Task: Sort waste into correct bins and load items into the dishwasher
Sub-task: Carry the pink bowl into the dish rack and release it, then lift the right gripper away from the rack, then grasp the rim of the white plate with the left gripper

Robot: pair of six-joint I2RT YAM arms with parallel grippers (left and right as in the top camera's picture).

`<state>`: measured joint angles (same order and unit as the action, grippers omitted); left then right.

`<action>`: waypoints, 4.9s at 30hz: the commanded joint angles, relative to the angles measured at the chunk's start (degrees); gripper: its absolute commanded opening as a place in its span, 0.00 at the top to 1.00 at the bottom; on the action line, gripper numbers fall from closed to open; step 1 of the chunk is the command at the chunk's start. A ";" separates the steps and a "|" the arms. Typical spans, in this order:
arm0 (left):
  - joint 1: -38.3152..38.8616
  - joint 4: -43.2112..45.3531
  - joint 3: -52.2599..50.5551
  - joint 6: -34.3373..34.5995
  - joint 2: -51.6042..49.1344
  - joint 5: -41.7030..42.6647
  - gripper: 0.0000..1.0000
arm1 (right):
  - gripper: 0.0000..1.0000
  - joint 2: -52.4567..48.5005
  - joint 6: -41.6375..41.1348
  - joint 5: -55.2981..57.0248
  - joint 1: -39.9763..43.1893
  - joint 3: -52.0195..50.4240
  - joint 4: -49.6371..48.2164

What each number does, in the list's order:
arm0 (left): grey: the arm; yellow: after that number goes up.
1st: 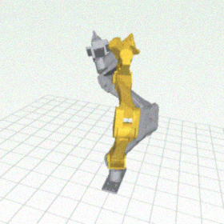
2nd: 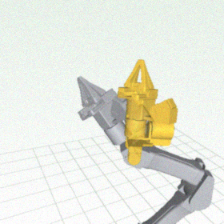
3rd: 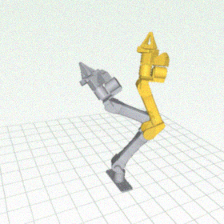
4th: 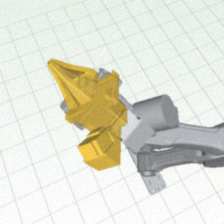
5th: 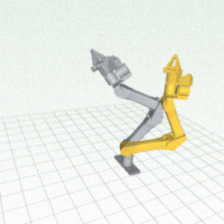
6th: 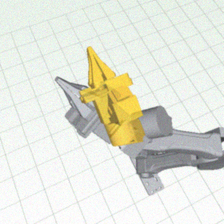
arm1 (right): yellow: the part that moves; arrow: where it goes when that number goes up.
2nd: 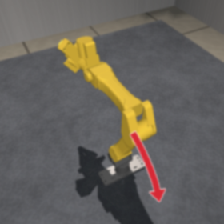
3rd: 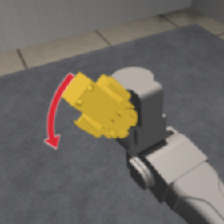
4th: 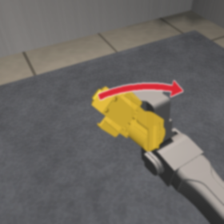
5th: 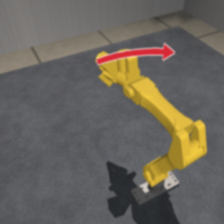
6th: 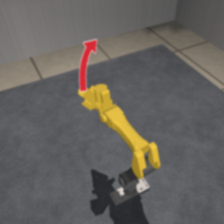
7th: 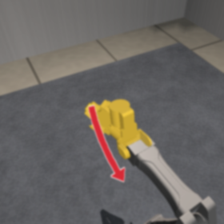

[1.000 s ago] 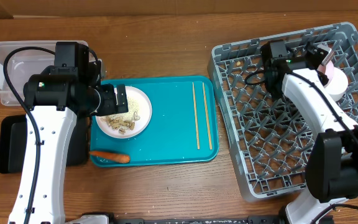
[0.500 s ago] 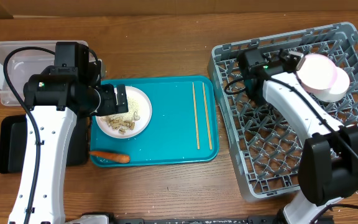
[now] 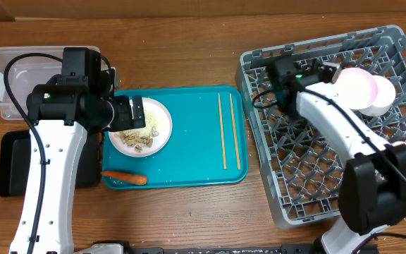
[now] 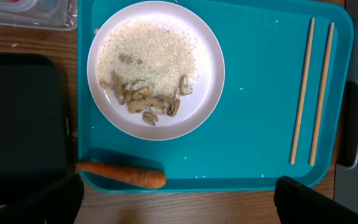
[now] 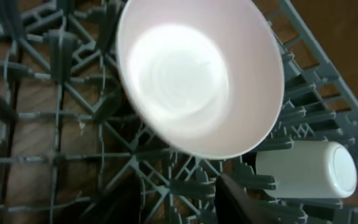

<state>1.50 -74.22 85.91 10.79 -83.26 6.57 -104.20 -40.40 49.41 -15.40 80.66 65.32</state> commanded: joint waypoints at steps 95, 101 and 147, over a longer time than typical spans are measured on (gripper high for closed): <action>-0.02 -1.38 0.94 1.01 0.13 -0.66 0.00 | 0.15 8.55 14.60 -23.26 -8.74 6.01 -1.99; -0.02 -1.90 0.92 1.03 0.13 -1.01 0.00 | 0.13 12.81 25.29 -55.93 -8.76 6.08 -4.83; 17.70 13.44 -1.44 7.67 -35.47 -4.72 0.40 | 0.11 13.22 30.64 -60.37 23.71 4.90 11.74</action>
<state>18.79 -60.86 84.68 18.09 -116.64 3.88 -92.84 -10.39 -11.16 8.25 85.65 77.34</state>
